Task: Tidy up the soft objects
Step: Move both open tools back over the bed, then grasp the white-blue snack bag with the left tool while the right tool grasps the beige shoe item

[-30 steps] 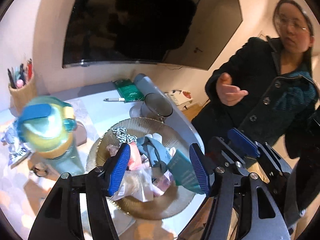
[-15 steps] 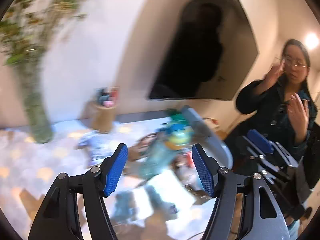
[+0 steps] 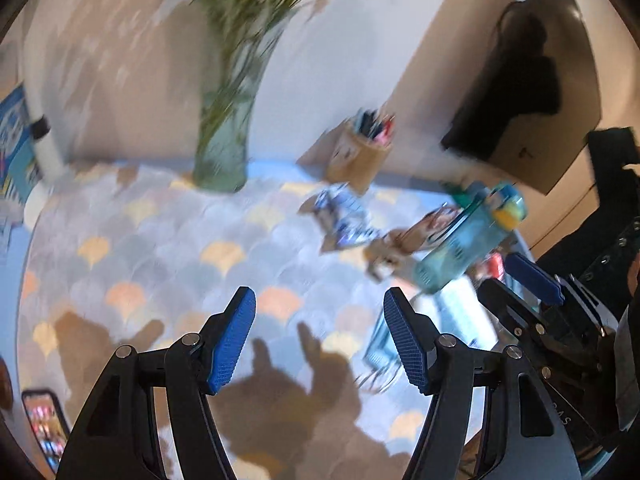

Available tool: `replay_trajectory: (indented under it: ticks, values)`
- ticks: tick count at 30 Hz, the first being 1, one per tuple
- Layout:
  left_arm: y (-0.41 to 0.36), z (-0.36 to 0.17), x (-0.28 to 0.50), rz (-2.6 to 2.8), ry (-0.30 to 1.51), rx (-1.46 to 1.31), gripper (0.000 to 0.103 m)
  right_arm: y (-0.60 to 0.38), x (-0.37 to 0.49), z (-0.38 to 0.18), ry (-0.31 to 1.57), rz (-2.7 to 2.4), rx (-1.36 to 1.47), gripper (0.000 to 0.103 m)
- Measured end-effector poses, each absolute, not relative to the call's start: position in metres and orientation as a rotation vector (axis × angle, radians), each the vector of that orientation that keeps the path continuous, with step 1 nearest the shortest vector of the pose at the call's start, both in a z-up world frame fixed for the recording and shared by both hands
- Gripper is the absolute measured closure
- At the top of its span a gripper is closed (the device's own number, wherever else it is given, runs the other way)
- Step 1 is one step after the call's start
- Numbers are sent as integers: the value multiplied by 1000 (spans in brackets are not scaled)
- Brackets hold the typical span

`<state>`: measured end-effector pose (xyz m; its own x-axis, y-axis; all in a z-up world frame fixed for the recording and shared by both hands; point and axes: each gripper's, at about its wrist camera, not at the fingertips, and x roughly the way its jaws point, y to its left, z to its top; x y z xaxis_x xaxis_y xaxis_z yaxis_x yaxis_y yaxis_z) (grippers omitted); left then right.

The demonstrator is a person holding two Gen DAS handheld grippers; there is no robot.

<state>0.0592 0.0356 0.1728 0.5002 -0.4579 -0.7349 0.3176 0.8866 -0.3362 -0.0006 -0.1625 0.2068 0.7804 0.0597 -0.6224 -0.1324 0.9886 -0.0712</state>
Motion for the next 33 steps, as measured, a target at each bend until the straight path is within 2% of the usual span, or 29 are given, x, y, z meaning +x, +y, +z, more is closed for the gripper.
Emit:
replay_trajectory:
  ticks: [7,18,19,21,22,23,26,29,33]
  values:
    - [51,130,48,-424,1051,-194,38,-143,15,164,790,165,-116,58]
    - [41,114,74,-404,1084,-227,38,-154,34,136,862,156,-145,57]
    - [37,113,80,-408,1076,-230,38,-158,36,133,859,144,-145,53]
    - [27,112,96,-425,1067,-232,35,-171,41,121,836,86,-139,37]
    - [23,111,102,-434,1063,-233,32,-178,44,115,832,52,-132,25]
    - [17,111,112,-444,1056,-238,31,-185,49,109,833,20,-120,19]
    - [-5,110,148,-475,1037,-279,30,-198,69,92,857,-26,-153,19]
    - [-34,105,192,-492,1034,-314,27,-193,92,67,917,-43,-308,19]
    - [-80,90,230,-541,1083,-258,27,-192,117,39,1003,-39,-344,19]
